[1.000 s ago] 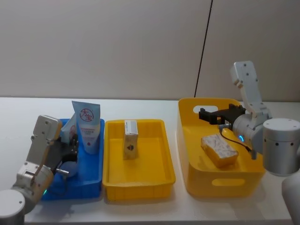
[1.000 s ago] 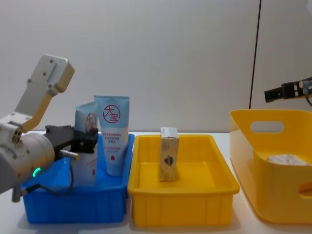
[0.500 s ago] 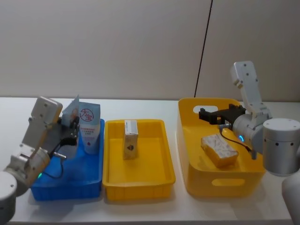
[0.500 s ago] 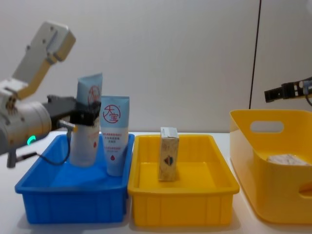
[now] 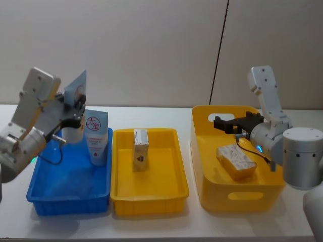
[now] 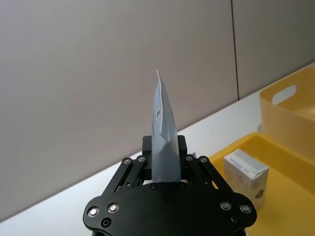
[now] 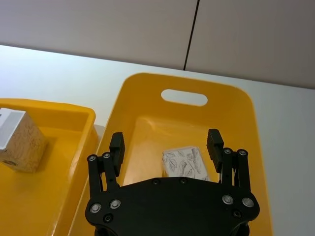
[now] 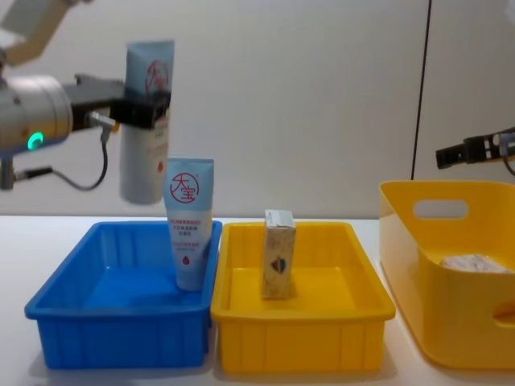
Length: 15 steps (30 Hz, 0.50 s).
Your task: Bimanual collaborative sorting of washing and personal care products
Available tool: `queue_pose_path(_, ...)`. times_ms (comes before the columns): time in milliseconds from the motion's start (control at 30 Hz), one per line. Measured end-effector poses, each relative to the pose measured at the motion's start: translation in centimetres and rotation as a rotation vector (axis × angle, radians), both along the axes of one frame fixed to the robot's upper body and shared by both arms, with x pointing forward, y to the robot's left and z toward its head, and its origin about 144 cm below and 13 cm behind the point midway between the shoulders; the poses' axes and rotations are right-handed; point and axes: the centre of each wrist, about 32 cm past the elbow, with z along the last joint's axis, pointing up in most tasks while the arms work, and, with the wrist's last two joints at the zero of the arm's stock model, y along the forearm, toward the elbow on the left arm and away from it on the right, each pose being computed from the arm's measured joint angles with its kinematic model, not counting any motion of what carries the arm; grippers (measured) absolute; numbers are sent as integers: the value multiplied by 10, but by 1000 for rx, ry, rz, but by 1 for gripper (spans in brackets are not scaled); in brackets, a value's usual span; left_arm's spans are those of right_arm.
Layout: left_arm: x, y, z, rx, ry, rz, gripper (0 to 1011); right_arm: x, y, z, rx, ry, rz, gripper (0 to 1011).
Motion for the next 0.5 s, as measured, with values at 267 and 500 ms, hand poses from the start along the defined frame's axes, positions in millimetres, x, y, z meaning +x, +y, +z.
queue_pose_path(267, 1, -4, 29, -26, -49, -83, 235, 2, 0, -1, -17, -52, 53, 1002)
queue_pose_path(500, 4, -13, 49, -53, -86, -167, 235, 3, 0, 0, -29, -105, 129, 1002)
